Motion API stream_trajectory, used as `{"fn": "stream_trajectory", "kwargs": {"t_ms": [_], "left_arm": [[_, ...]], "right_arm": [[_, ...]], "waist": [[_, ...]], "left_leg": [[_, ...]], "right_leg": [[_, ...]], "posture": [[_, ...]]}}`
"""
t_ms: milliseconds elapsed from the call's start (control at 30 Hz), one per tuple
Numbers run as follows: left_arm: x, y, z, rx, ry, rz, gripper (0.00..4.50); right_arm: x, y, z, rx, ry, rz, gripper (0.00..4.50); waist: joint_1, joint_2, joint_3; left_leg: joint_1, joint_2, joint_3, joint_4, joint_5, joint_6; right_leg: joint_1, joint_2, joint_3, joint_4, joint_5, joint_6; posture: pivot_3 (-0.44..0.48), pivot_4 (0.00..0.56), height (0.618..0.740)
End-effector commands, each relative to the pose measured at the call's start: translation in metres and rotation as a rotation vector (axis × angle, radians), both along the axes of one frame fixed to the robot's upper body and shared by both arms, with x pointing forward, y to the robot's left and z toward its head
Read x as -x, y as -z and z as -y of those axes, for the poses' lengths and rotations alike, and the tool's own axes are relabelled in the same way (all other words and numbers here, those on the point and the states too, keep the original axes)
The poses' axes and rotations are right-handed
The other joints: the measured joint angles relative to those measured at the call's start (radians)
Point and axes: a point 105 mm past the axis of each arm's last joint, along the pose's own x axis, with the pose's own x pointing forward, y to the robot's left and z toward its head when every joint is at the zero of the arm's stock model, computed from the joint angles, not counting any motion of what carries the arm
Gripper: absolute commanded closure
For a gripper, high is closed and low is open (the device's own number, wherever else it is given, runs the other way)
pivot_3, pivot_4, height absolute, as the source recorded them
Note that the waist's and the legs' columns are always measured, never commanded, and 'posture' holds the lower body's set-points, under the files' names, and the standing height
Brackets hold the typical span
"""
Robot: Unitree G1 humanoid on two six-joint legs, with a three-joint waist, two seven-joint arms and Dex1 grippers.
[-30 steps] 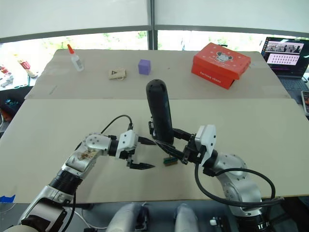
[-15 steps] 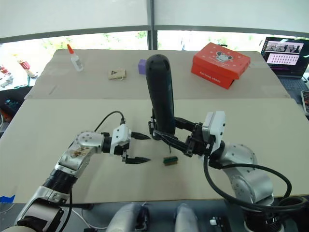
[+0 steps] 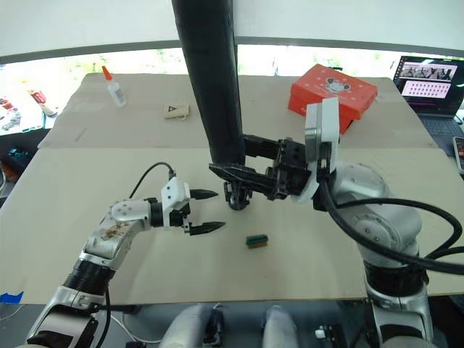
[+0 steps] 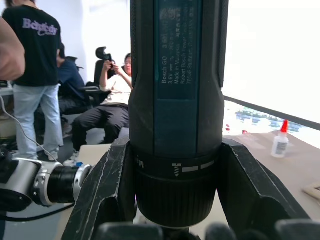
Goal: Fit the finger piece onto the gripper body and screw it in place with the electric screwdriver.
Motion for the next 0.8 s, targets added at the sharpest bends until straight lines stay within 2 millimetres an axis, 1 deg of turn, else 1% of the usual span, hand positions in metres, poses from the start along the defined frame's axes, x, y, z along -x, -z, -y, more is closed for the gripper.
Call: {"fn": "stream_trajectory", "kwargs": {"t_ms": [33,200,400,567,633,767,800], "left_arm": [[-0.004,-0.006,0.005,0.019,-0.024,0.045,0.0],[-0.013,-0.001,0.017,0.029,-0.045,0.051,0.0],[-0.02,0.007,0.035,0.03,-0.076,0.034,0.0],[-0.029,0.019,0.045,0.002,-0.206,0.018,0.0],[-0.029,0.021,0.048,0.013,-0.235,0.013,0.0],[-0.037,0.02,0.051,0.053,-0.33,0.007,0.0],[-0.037,0.021,0.053,0.061,-0.321,0.008,0.25]], "right_arm": [[0.002,-0.012,-0.007,-0.007,-0.059,0.049,2.61],[-0.005,-0.011,-0.009,0.003,-0.077,0.06,2.61],[-0.006,-0.01,-0.011,0.004,-0.083,0.058,2.61],[-0.007,-0.009,-0.011,0.007,-0.07,0.059,2.61],[-0.007,-0.009,-0.011,0.008,-0.064,0.06,2.61],[-0.009,-0.009,-0.01,0.013,-0.051,0.061,2.61],[-0.009,-0.009,-0.009,0.015,-0.048,0.064,2.61]], "waist": [[-0.002,0.0,0.0],[0.001,0.0,0.0],[-0.001,0.0,0.0],[0.0,0.0,0.0],[0.0,0.0,0.0],[0.001,0.0,0.0],[0.001,0.0,0.0]], "left_leg": [[0.0,0.0,0.0,0.0,0.0,0.0],[0.0,-0.001,0.001,0.0,0.0,0.0],[0.0,-0.001,0.001,0.0,0.0,0.0],[0.0,-0.001,0.001,0.0,0.0,0.0],[0.0,-0.001,0.001,0.0,0.0,0.0],[0.0,-0.001,0.0,0.0,0.0,0.0],[0.0,-0.001,0.0,0.0,0.0,0.0]], "right_leg": [[0.0,0.0,0.0,0.0,0.0,0.0],[0.0,0.0,0.0,0.0,0.0,0.0],[0.0,0.0,0.0,0.0,0.0,0.0],[0.0,0.0,0.0,0.0,0.0,0.0],[0.0,0.0,0.0,0.0,0.0,0.0],[0.0,0.0,0.0,0.0,0.0,0.0],[0.0,0.0,0.0,0.0,0.0,0.0]], "posture": [[0.0,0.15,0.74],[0.0,0.15,0.74],[0.0,0.15,0.74],[0.0,0.15,0.74],[0.0,0.15,0.74],[0.0,0.15,0.74],[0.0,0.15,0.74]]}}
